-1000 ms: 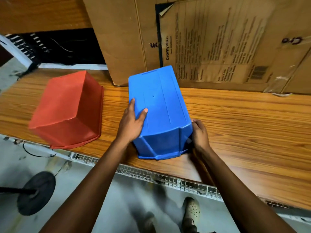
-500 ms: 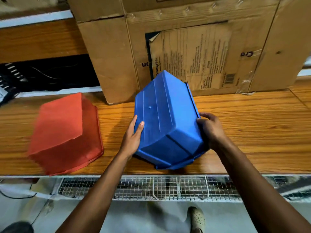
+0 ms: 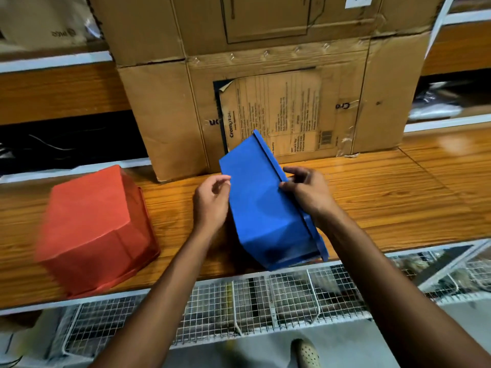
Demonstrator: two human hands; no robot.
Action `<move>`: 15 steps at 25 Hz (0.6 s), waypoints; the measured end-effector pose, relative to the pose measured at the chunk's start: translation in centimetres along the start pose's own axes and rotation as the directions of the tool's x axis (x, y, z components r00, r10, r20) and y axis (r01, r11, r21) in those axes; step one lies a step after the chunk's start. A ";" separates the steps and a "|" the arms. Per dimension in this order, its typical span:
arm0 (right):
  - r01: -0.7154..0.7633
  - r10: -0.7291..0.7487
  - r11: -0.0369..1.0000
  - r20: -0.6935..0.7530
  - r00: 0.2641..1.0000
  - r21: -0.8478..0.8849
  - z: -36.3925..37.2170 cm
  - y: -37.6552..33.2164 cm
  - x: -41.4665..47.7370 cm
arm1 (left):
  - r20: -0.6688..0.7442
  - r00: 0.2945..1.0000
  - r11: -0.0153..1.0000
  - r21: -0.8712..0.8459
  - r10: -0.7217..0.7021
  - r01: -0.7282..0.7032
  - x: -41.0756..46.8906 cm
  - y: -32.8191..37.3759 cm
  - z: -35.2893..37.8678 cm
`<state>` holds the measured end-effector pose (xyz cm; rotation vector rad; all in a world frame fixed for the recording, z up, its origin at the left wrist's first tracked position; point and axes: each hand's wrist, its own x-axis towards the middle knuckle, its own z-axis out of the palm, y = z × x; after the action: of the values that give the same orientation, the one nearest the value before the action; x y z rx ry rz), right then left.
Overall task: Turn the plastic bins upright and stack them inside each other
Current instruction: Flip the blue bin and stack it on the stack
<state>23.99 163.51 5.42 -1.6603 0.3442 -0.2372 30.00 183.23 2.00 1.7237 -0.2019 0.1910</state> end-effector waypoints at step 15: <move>0.060 -0.055 0.998 0.196 0.979 -0.022 3.2 0.0 -4.1 | 0.089 0.954 0.953 0.121 -0.288 0.277 -1.0 2.2 -3.2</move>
<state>21.31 167.95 5.26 -1.7064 0.1517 -0.1112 28.47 186.03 4.32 1.8492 -0.0205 -0.1030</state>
